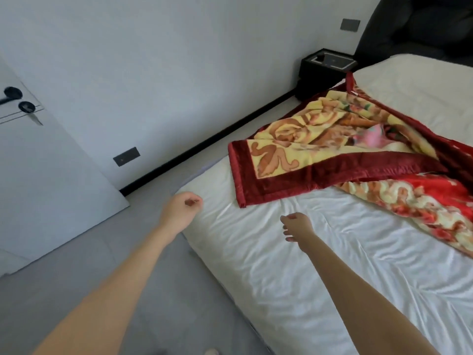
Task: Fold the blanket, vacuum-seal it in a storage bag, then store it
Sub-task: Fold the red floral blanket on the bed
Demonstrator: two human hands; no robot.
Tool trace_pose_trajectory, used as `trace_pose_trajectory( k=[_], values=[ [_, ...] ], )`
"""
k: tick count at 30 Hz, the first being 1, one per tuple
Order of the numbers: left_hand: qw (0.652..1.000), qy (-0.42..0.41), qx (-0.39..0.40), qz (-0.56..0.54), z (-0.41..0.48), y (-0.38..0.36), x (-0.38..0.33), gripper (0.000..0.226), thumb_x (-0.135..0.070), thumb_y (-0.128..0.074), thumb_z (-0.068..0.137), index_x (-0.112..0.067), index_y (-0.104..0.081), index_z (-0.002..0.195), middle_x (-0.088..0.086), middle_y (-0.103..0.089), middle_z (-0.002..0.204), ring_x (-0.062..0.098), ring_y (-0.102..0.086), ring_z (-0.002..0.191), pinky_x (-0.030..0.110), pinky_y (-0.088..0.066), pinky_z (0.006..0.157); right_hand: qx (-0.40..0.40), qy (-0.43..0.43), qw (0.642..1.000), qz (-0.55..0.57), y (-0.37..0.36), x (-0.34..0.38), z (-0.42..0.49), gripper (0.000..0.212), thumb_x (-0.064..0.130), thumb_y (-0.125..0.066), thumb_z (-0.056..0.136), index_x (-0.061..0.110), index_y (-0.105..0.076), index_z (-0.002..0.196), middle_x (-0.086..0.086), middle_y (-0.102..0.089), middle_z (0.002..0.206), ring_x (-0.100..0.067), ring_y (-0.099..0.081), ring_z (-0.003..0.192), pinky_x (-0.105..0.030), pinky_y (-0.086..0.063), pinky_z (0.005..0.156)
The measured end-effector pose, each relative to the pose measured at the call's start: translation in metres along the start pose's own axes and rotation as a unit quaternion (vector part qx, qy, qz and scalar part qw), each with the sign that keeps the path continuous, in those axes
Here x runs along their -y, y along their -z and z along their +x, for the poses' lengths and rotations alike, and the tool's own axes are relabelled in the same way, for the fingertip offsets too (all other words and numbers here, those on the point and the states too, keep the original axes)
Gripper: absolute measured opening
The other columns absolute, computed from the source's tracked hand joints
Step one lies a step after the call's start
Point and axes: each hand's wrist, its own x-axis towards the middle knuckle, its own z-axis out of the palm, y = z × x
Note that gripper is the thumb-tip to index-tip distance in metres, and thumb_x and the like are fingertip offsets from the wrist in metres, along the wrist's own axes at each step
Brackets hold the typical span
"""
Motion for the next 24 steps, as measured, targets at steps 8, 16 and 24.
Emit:
trace_pose_trajectory(
  k=[8,16,24],
  values=[
    [0.995,-0.031,0.081,0.049,0.192,0.032,0.022,0.013,-0.014,-0.057,0.091,-0.014,-0.069,0.095,-0.005,-0.066,0.095,0.012,-0.059,0.089,0.023,-0.042,0.073,0.002,-0.215,0.955,0.206,-0.103,0.031,0.097,0.047,0.028,-0.059,0.093,0.0,-0.045,0.129,-0.016,-0.053,0.105,-0.031,-0.054,0.089,-0.04,-0.049,0.077],
    [0.977,-0.048,0.178,0.105,0.384,0.027,0.05,0.012,-0.014,-0.058,0.09,-0.022,-0.065,0.089,-0.008,-0.064,0.089,0.016,-0.06,0.088,0.035,-0.05,0.082,-0.052,-0.328,0.889,0.316,-0.196,0.043,0.23,0.059,0.04,-0.059,0.092,0.008,-0.038,0.138,-0.018,-0.045,0.132,-0.033,-0.052,0.115,-0.042,-0.049,0.086],
    [0.951,-0.113,0.269,0.104,0.537,0.02,0.056,0.01,-0.014,-0.057,0.091,-0.018,-0.066,0.092,-0.012,-0.062,0.084,0.015,-0.06,0.084,0.032,-0.049,0.079,-0.237,-0.371,0.846,0.301,-0.239,0.058,0.307,0.04,0.024,-0.06,0.092,-0.002,-0.05,0.121,-0.014,-0.055,0.101,-0.021,-0.049,0.069,-0.029,-0.04,0.056]
  ],
)
